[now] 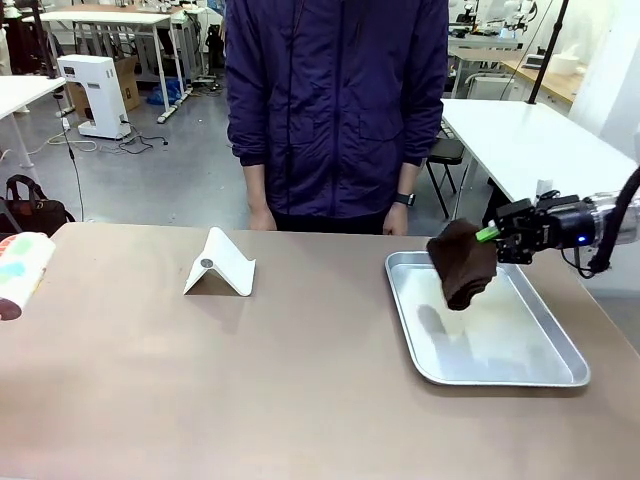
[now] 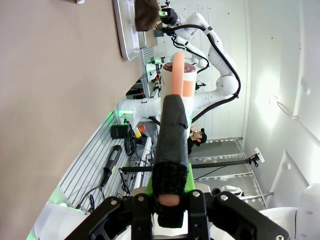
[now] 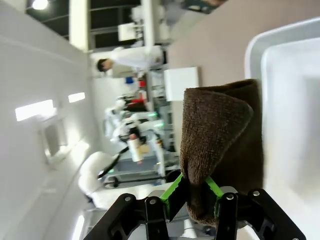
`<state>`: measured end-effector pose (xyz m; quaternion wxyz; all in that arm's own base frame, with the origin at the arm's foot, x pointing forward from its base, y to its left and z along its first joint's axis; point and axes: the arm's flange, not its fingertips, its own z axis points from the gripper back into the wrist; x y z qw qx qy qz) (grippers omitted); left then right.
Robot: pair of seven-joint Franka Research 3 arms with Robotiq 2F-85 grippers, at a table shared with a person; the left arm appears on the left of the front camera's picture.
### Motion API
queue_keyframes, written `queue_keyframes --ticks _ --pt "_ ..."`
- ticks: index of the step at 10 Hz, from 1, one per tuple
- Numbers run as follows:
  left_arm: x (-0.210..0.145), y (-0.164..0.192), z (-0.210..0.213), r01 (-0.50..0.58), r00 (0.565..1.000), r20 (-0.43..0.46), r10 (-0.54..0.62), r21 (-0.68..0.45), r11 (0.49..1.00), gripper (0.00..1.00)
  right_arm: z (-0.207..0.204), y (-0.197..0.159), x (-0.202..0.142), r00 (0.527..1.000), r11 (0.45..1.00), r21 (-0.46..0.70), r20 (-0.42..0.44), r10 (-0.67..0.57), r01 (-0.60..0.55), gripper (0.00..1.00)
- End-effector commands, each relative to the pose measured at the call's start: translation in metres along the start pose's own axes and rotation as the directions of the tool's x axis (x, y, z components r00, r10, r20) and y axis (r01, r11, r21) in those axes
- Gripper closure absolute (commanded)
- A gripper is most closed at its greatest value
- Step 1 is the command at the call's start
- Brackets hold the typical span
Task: Clean the surface of the table.
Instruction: Clean the area not pointed to by the person.
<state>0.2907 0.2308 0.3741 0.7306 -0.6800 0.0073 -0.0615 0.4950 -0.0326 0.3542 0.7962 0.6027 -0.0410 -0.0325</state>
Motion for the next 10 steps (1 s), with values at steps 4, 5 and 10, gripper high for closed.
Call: queue_keyframes --ticks 4,5,10 --pt "-0.002 -0.005 -0.003 0.003 1.0 0.003 -0.003 -0.011 1.0 0.78 0.054 0.031 -0.061 0.999 0.972 0.23 -0.01 -0.05 0.051 1.0" --pt "-0.002 -0.005 -0.003 0.003 1.0 0.003 -0.003 -0.011 1.0 0.78 0.063 0.028 -0.071 0.999 0.975 0.219 0.022 -0.034 0.028 1.0" --pt "-0.002 -0.005 -0.003 0.003 1.0 0.003 -0.003 -0.011 1.0 0.78 0.08 0.012 -0.075 0.996 0.973 0.224 0.058 -0.066 0.051 1.0"
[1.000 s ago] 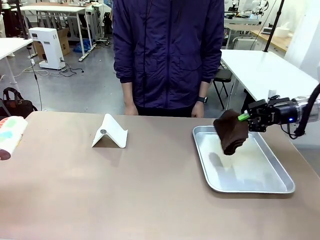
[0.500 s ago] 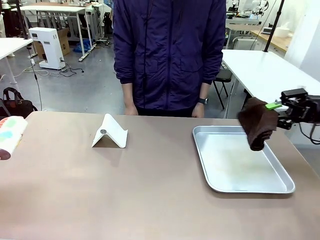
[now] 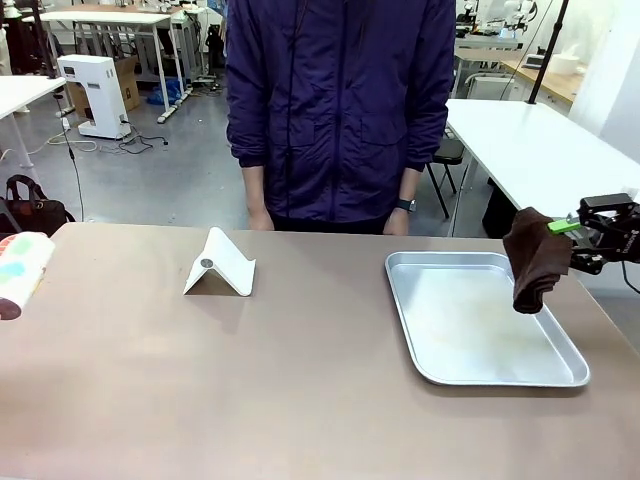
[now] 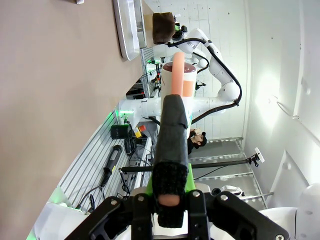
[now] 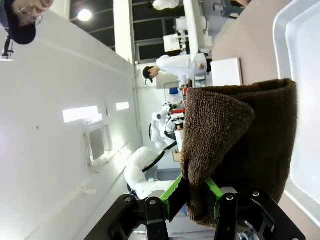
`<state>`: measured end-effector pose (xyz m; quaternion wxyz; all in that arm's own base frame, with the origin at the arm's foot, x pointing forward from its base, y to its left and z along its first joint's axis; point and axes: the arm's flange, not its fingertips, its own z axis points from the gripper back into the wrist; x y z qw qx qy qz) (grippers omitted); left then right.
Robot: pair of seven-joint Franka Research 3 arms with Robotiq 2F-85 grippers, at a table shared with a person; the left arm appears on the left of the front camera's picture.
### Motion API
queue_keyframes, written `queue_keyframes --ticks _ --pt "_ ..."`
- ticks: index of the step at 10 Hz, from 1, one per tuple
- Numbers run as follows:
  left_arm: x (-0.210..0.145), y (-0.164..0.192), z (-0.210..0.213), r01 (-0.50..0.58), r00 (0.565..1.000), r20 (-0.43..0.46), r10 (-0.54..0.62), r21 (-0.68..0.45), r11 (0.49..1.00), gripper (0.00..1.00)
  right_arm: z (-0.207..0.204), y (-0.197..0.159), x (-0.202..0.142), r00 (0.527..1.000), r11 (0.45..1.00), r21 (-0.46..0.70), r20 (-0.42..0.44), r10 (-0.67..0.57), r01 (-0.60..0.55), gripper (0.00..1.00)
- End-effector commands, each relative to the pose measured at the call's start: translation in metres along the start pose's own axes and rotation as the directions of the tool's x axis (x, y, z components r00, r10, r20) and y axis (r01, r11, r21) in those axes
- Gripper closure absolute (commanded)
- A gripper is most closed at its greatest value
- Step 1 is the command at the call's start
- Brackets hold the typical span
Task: Clean the surface of the table.
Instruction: Clean the area not pointed to by the person, then return the Lint Roller and towel to their original positions.
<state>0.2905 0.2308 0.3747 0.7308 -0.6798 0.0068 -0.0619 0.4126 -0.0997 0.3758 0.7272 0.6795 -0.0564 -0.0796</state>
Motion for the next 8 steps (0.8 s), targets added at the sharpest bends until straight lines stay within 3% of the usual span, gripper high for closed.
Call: queue_keyframes --ticks 1,8 --pt "-0.0015 -0.0041 -0.0033 0.002 1.0 0.003 -0.002 -0.011 1.0 0.78 -0.0009 0.0092 -0.0005 1.0 1.0 0.021 -0.018 0.006 -0.005 1.0" --pt "-0.0015 -0.0041 -0.0033 0.002 1.0 0.003 -0.002 -0.011 1.0 0.78 -0.0009 0.0092 -0.0005 1.0 1.0 0.021 -0.018 0.006 -0.005 1.0"
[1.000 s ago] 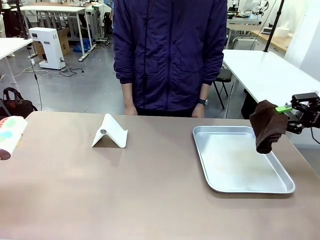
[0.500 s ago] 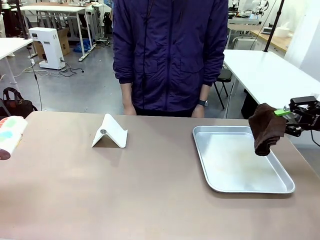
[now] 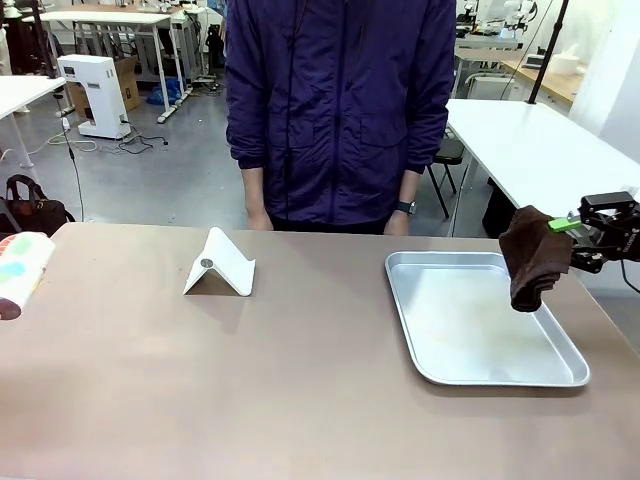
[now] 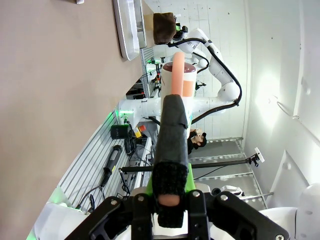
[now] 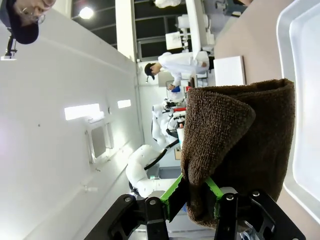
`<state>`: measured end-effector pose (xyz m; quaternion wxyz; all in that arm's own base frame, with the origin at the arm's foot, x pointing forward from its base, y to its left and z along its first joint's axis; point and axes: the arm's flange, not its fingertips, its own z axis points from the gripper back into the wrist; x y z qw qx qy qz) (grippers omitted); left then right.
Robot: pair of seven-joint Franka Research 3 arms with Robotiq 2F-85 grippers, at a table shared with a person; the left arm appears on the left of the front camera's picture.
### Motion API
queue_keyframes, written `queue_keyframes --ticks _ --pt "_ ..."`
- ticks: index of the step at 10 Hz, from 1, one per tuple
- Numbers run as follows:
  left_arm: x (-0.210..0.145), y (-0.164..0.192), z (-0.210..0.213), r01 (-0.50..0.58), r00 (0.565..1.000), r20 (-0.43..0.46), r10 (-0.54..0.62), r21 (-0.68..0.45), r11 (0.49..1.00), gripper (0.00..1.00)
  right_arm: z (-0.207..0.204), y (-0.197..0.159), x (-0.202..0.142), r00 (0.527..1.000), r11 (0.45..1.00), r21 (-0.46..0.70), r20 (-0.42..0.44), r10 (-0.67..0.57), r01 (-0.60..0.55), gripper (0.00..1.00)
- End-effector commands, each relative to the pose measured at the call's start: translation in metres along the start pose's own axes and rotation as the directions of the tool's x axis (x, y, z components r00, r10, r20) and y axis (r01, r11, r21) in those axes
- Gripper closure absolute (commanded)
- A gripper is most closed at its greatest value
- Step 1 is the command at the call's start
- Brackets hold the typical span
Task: Clean the surface of the table.
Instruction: Return the Lint Roller and towel to their original positions.
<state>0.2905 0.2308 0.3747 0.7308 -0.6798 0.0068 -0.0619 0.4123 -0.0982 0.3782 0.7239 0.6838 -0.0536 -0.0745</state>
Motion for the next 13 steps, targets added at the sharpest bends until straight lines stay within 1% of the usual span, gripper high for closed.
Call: queue_keyframes --ticks 1,7,8,9,10,11,12,13 --pt "-0.001 -0.004 -0.003 0.002 1.0 0.003 -0.002 -0.011 1.0 0.78 0.0 0.007 0.0 1.0 1.0 0.01 -0.007 0.003 -0.003 1.0" --pt "-0.001 -0.004 -0.003 0.002 1.0 0.003 -0.002 -0.011 1.0 0.78 0.0 0.007 0.0 1.0 1.0 0.01 -0.007 0.003 -0.003 1.0" --pt "-0.001 -0.004 -0.003 0.002 1.0 0.003 -0.002 -0.011 1.0 0.78 0.0 0.0 0.0 1.0 1.0 0.0 0.0 0.0 0.0 0.86" --pt "0.0 0.0 0.0 0.0 1.0 0.0 0.0 0.0 1.0 0.78 -0.006 0.004 -0.002 1.0 1.0 0.019 -0.017 0.015 -0.014 0.86" --pt "-0.001 -0.017 -0.015 -0.04 0.999 0.025 0.04 0.008 0.999 0.78 -0.023 0.013 0.002 1.0 1.0 -0.006 -0.004 0.026 -0.026 0.86" --pt "0.014 -0.046 -0.037 -0.085 0.996 0.01 0.085 0.065 0.994 0.78 -0.056 0.028 0.009 0.998 0.998 -0.038 -0.046 0.044 -0.045 0.86" --pt "0.029 -0.071 -0.064 -0.118 0.991 -0.039 0.125 0.139 0.983 0.78 -0.089 0.043 0.015 0.997 0.996 -0.076 -0.065 0.043 -0.048 0.86" --pt "0.048 -0.098 -0.09 -0.141 0.985 -0.071 0.156 0.176 0.974 0.78 -0.121 0.057 0.021 0.989 0.989 -0.099 -0.111 0.1 -0.111 0.86"
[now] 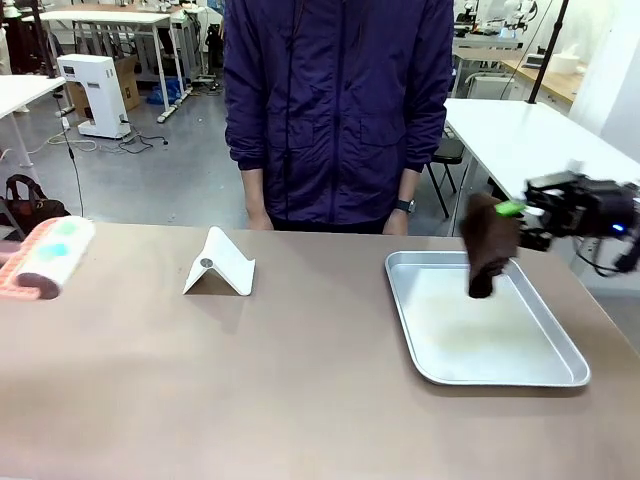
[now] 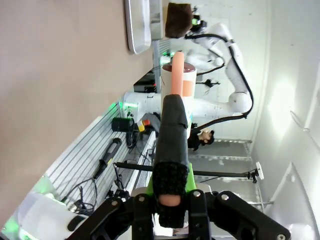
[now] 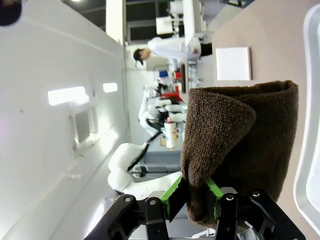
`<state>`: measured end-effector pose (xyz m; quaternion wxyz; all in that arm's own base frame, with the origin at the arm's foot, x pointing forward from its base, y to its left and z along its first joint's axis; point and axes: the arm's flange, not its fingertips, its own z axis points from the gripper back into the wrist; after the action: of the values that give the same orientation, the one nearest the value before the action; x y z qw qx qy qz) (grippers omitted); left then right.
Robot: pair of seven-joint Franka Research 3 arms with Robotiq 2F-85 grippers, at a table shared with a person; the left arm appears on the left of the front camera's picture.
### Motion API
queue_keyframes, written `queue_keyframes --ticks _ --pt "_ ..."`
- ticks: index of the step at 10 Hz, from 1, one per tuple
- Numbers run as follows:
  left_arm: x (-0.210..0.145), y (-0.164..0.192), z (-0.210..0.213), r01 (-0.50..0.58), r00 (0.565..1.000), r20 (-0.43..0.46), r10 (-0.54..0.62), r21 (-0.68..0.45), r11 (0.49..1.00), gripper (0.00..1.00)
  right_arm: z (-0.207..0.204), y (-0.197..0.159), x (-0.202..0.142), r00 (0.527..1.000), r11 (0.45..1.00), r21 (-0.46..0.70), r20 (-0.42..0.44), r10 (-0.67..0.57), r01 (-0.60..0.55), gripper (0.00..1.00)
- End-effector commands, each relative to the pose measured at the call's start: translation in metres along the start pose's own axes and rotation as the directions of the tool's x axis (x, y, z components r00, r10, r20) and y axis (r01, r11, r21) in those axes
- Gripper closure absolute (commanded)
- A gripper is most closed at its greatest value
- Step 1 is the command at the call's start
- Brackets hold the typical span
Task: Clean the surface of the table.
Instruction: Return the Lint Roller and towel to their original positions.
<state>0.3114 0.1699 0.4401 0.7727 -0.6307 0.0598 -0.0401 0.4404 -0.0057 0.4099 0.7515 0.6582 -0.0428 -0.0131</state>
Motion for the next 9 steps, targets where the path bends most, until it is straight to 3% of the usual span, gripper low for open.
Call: queue_keyframes --ticks 1,3,5,7,8,9 --pt "0.037 -0.07 -0.062 -0.072 0.997 0.011 0.071 0.116 0.991 0.78 -0.056 0.034 0.025 0.999 0.997 -0.074 -0.028 0.021 -0.023 0.86" --pt "0.075 -0.126 -0.137 -0.071 0.997 0.052 0.059 0.291 0.954 0.78 -0.136 0.051 0.04 0.998 0.985 -0.166 -0.048 0.029 -0.036 0.86" --pt "0.103 -0.158 -0.192 -0.077 0.994 0.104 0.034 0.439 0.895 0.78 -0.202 0.043 0.046 0.996 0.96 -0.278 -0.09 -0.009 -0.017 0.86" --pt "0.137 -0.168 -0.232 -0.144 0.986 0.157 0.061 0.592 0.793 0.78 -0.248 0.023 0.044 0.995 0.929 -0.369 -0.102 -0.006 -0.032 0.86" --pt "0.155 -0.164 -0.244 -0.199 0.97 0.238 0.055 0.641 0.742 0.78 -0.266 0.008 0.04 0.993 0.904 -0.427 -0.118 -0.025 -0.028 0.86" --pt "0.17 -0.156 -0.253 -0.225 0.964 0.259 0.063 0.665 0.712 0.78 -0.276 -0.005 0.039 0.994 0.87 -0.491 -0.11 -0.026 -0.031 0.86"
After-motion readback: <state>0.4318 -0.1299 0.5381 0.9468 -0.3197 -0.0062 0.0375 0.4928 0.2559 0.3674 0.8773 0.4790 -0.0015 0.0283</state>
